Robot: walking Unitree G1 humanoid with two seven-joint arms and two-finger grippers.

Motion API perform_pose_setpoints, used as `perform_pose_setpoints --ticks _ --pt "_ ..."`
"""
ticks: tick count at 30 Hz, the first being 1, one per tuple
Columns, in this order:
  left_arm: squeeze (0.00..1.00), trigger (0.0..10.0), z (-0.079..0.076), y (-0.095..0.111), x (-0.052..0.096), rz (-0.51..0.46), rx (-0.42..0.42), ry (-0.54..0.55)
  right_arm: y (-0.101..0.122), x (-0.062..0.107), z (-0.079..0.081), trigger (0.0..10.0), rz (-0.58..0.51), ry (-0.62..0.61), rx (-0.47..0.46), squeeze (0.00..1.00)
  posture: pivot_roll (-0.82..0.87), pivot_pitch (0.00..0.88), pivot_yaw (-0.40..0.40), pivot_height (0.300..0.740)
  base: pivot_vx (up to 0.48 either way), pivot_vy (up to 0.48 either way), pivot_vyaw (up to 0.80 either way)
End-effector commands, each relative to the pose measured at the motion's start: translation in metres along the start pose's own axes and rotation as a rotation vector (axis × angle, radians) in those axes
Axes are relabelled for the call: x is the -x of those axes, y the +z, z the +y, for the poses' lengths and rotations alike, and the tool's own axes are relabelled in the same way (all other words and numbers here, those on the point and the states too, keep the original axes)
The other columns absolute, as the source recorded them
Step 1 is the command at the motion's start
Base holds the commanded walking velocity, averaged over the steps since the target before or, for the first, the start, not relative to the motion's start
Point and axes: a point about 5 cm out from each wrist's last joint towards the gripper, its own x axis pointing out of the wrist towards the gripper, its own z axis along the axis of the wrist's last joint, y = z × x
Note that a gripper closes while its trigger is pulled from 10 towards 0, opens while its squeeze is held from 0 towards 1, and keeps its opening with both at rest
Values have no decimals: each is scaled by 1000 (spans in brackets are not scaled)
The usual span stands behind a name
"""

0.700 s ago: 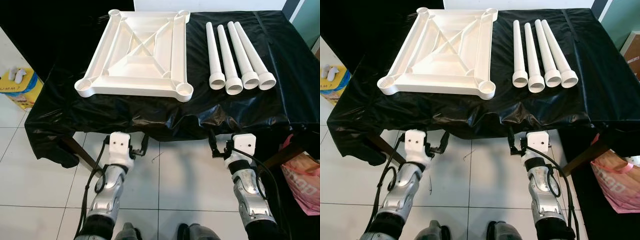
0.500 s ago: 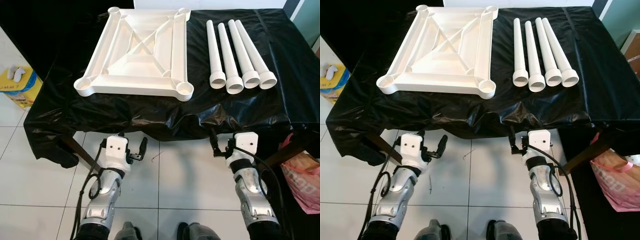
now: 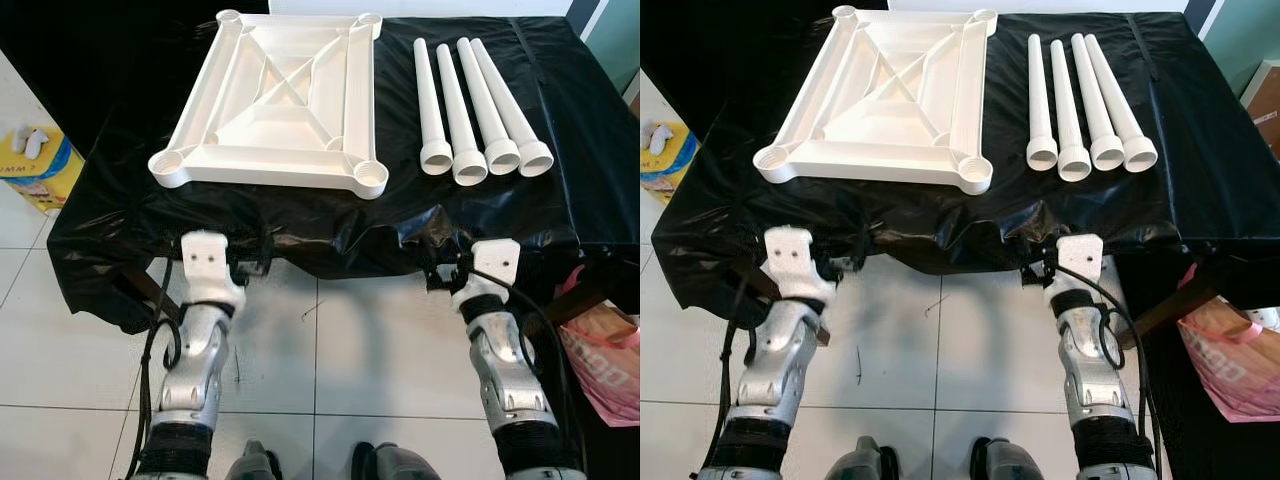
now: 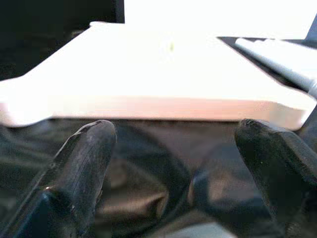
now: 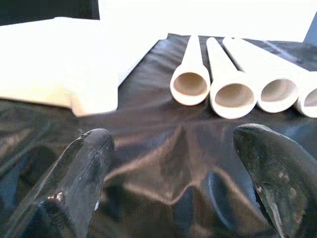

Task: Building children table

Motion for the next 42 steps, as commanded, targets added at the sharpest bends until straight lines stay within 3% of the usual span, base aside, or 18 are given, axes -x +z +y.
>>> perform_pose_setpoints --ticks 1,16,20,27,42 --pt "0 10000 5 1 2 20 -5 -2 1 3 -4 10000 9 -12 -2 0 16 153 -12 740 0 0 0" --pt "0 10000 -4 -7 -12 67 12 -93 5 1 0 10000 4 12 2 0 -11 153 -1 740 0 0 0" --pt "0 10000 -5 0 -13 22 -25 -105 13 6 -1 10000 -41 46 -1 0 -23 164 7 740 0 0 0" --pt "0 10000 -14 0 -13 37 -61 -123 14 9 0 10000 -46 40 23 0 -13 170 3 740 0 0 0" --pt "0 10000 2 1 -18 72 -36 -63 17 6 3 10000 -49 49 34 0 6 184 2 740 0 0 0"
